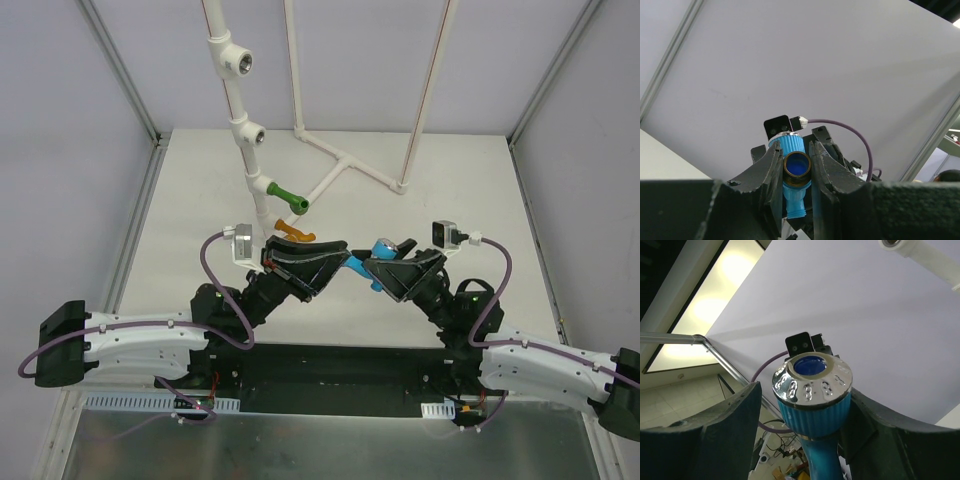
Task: Install the water faucets
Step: Pick up the water faucet from the center of the board.
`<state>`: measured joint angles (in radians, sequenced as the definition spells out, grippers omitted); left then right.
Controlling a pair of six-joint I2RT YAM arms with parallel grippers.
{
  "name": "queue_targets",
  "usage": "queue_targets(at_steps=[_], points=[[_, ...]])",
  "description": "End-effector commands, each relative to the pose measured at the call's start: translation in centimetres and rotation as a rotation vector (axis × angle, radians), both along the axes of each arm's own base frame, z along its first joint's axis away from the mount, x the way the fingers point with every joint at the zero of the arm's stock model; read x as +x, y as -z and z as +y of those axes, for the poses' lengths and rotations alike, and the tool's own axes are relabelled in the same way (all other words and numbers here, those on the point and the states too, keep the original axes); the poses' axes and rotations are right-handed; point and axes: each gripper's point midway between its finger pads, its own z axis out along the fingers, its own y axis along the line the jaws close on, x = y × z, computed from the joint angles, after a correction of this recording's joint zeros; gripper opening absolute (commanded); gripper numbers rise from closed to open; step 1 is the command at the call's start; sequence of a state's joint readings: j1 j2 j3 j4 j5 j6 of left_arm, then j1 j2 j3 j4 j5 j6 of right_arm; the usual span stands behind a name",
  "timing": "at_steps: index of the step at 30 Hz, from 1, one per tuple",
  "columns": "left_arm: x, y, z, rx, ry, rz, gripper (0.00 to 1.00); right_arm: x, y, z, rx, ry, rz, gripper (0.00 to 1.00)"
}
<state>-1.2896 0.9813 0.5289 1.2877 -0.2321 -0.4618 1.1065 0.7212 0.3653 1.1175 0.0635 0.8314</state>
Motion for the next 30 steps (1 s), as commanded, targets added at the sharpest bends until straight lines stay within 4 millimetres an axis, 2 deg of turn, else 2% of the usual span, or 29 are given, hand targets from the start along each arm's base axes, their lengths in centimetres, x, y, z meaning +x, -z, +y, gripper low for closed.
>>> queue_targets(at_steps=[1,4,6,7,8,9,11,14,16,17,18,20,22,24,27,30], points=[[-1.6,-7.1,4.1,-0.257,-0.005,-0.124,0.00,-1.4,-3.2,-1.5,0.115,-0.029,-0.057,0.63],[-1.6,-7.4,4.3,-0.261,-0.011,-0.130,0.00,-1.5,-3.0,-1.1,0.105,-0.035,-0.052,0.54],[-1.7,-7.5,4.2,-0.259,-0.012,-0.134,0.00,-1.4,-2.8,-0.7,0.091,-0.036,-0.044,0.43],[-1.7,-7.6,4.3,-0.261,-0.014,-0.137,0.00,-1.4,-2.6,-0.6,0.079,-0.032,-0.041,0.29],[-1.7,-7.6,4.3,-0.260,-0.013,-0.139,0.00,-1.4,-2.4,-0.4,0.066,-0.030,-0.044,0.09],[-1.8,-7.6,4.4,-0.263,-0.009,-0.138,0.00,-1.3,-2.3,-0.4,0.051,-0.017,-0.051,0.00],[-1.6,-6.9,4.6,-0.257,-0.012,-0.113,0.02,-1.1,-1.8,-0.4,-0.001,0.010,-0.053,0.00],[-1.3,-5.3,4.7,-0.182,-0.018,-0.075,0.40,-0.8,-0.7,-0.5,-0.171,0.058,-0.045,0.00],[-1.1,-3.8,4.4,-0.074,-0.018,-0.027,0.50,-0.9,-0.2,-0.9,-0.283,0.073,-0.042,0.00],[-0.9,-3.3,4.6,-0.029,-0.021,0.002,0.53,-1.0,-0.3,-1.1,-0.320,0.072,-0.047,0.00],[-0.5,-1.6,4.1,0.049,-0.023,0.052,0.55,-1.4,0.0,-1.2,-0.366,0.061,-0.055,0.00],[-0.9,-0.5,4.4,0.108,-0.003,0.073,0.57,-2.1,0.7,-1.3,-0.460,0.030,-0.062,0.00],[-1.6,0.4,4.4,0.159,0.033,0.081,0.66,-3.0,1.4,-1.1,-0.542,-0.021,-0.074,0.00],[-2.8,1.0,4.2,0.224,0.090,0.075,0.70,-4.0,2.1,-1.2,-0.606,-0.075,-0.080,0.00],[-4.5,1.7,3.6,0.327,0.184,0.065,0.70,-5.4,2.3,-1.4,-0.675,-0.145,-0.095,0.00],[-6.3,1.6,2.6,0.374,0.284,0.029,0.70,-6.5,2.2,-1.5,-0.714,-0.209,-0.113,0.00]])
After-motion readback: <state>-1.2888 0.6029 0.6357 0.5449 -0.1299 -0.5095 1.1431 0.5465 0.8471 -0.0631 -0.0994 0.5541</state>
